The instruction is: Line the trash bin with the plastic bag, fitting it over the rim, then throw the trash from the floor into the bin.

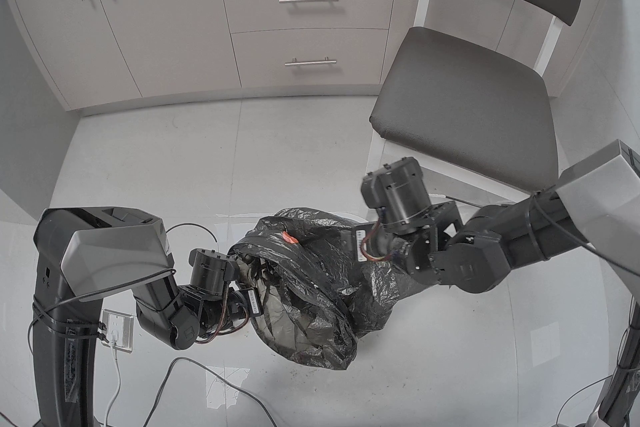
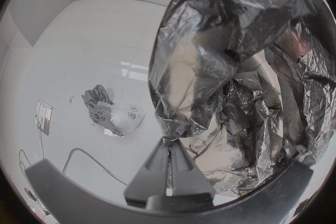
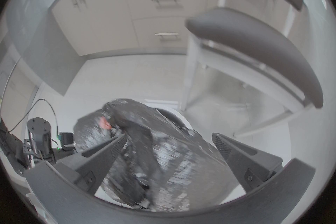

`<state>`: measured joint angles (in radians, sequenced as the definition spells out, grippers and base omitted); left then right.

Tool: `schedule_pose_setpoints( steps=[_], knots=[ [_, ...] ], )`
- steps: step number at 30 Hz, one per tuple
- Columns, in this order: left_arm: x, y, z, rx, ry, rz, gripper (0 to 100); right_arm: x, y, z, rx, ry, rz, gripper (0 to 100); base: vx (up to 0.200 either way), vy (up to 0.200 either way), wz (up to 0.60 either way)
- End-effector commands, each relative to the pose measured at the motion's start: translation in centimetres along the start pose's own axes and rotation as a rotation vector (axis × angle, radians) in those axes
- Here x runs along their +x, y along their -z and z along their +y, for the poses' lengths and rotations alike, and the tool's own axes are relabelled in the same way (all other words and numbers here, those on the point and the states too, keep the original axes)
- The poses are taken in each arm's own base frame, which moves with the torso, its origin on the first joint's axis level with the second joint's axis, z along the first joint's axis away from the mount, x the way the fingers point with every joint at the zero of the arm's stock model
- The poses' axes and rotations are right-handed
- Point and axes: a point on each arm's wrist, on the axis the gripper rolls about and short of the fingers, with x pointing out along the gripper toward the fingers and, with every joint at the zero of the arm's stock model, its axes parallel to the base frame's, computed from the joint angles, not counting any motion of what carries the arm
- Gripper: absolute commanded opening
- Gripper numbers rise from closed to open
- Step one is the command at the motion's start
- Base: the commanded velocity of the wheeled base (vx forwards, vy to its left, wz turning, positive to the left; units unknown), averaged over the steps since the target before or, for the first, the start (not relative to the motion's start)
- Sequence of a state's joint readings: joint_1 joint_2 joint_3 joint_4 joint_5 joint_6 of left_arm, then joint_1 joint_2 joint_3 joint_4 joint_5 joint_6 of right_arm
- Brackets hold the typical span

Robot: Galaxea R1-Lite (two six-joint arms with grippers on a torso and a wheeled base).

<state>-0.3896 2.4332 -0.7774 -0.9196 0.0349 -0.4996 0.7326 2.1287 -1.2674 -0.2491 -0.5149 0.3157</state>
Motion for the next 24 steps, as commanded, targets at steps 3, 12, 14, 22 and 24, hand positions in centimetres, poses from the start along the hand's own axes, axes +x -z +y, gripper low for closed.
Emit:
schedule_pose_setpoints(
  steps=[3,12,14,22,24],
  knots=[
    [0.0,0.0,0.0,0.001,0.000,-0.001,0,-0.7,1.6,-8.1,0.121,0.041,0.090,100,0.000,0.000,0.00],
    [0.0,0.0,0.0,0.001,0.000,0.000,0,-2.4,2.6,-12.1,0.112,0.047,0.092,100,0.000,0.000,0.00],
    [0.0,0.0,0.0,0.001,-0.002,-0.001,0,-2.7,3.1,-12.2,0.106,0.046,0.108,100,0.000,0.000,0.00],
    [0.1,0.2,0.0,0.002,-0.001,-0.004,0,-2.7,4.5,-13.3,0.123,0.002,0.177,100,0.000,0.000,0.00],
    [0.1,0.3,0.1,0.002,0.000,-0.005,0,-2.3,4.8,-13.5,0.130,-0.016,0.194,100,0.000,0.000,0.00]
  ],
)
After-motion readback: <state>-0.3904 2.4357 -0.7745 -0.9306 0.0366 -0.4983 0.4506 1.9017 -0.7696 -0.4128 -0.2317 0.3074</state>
